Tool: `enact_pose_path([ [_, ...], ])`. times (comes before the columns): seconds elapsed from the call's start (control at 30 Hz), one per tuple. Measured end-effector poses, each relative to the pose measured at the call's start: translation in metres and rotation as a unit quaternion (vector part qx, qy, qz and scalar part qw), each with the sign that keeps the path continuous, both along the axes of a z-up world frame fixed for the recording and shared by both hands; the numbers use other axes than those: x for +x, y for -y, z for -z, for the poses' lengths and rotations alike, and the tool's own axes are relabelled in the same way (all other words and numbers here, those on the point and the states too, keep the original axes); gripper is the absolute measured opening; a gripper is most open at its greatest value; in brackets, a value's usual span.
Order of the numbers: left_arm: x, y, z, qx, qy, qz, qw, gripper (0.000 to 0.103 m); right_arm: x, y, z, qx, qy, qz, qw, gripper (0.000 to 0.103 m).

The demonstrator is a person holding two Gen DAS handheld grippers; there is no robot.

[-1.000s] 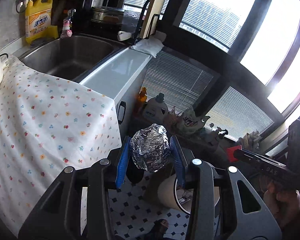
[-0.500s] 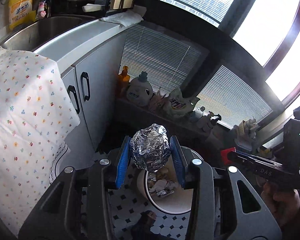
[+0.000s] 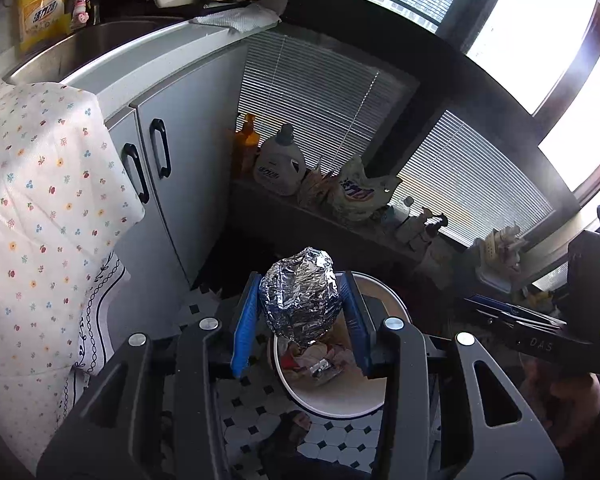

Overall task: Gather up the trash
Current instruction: 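Open both tools over the white bin to drop the items, then return both tools to the counter above the box and tissue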

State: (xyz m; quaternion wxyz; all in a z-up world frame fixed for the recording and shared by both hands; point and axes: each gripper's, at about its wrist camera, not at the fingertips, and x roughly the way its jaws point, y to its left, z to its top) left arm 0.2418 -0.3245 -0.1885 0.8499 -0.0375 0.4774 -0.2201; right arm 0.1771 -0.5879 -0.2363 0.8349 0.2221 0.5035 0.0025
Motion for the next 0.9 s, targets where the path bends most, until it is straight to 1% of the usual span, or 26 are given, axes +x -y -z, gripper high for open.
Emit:
enact_pose_path([
  [0.23,-0.005,0.047,0.018,-0.004,-0.022,0.041,0.9989,0.040,-0.033,0.040,-0.011,-0.007,0.006,0.042,0.999,0.061],
  [0.47,-0.008,0.101,0.036,-0.013,-0.047,0.097,0.9941,0.042,-0.062,0.074,-0.020,-0.013,0.008,0.088,0.996,0.061],
  [0.5,-0.008,0.106,0.037,-0.021,-0.052,0.106,0.9928,0.050,-0.065,0.078,-0.022,-0.014,0.008,0.094,0.995,0.061],
  [0.53,-0.008,0.110,0.037,-0.028,-0.056,0.113,0.9916,0.065,-0.068,0.080,-0.023,-0.014,0.009,0.098,0.995,0.061],
  [0.63,-0.010,0.117,0.030,-0.034,-0.046,0.126,0.9904,0.081,-0.074,0.084,-0.025,-0.013,0.011,0.109,0.994,0.062],
  [0.7,-0.009,0.115,0.026,-0.035,-0.040,0.129,0.9902,0.085,-0.073,0.082,-0.026,-0.011,0.013,0.111,0.994,0.062],
  [0.8,-0.005,0.100,0.017,-0.032,-0.031,0.119,0.9919,0.089,-0.066,0.071,-0.028,-0.007,0.016,0.106,0.994,0.063],
  [0.83,-0.003,0.092,0.013,-0.030,-0.027,0.112,0.9929,0.090,-0.063,0.066,-0.029,-0.007,0.018,0.102,0.995,0.065],
  [0.9,0.001,0.073,0.005,-0.027,-0.018,0.096,0.9949,0.092,-0.055,0.053,-0.033,-0.008,0.025,0.092,0.995,0.071],
])
